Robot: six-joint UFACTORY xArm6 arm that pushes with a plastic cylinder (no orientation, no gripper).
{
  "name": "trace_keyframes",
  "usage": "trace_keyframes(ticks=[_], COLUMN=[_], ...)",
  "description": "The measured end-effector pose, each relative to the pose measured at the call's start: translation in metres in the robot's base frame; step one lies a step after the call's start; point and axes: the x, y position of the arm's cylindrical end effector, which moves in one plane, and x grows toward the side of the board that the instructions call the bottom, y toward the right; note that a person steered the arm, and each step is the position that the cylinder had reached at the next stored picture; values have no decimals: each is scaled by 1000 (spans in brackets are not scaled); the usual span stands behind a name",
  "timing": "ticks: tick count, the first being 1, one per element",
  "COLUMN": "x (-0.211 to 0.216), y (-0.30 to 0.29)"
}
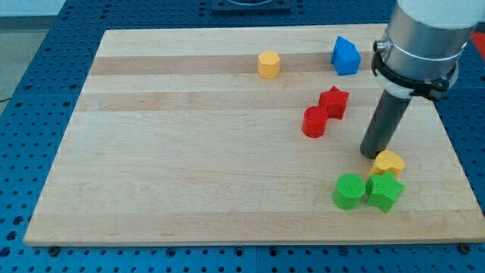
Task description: Move the yellow hexagon closer to the red circle
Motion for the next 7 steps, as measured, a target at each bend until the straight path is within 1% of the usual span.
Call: trace_keyframes(ticks=[1, 3, 4, 5, 6, 7], x=[-4, -13, -72, -107, -131, -168], y=[-28, -204, -241, -203, -145, -108])
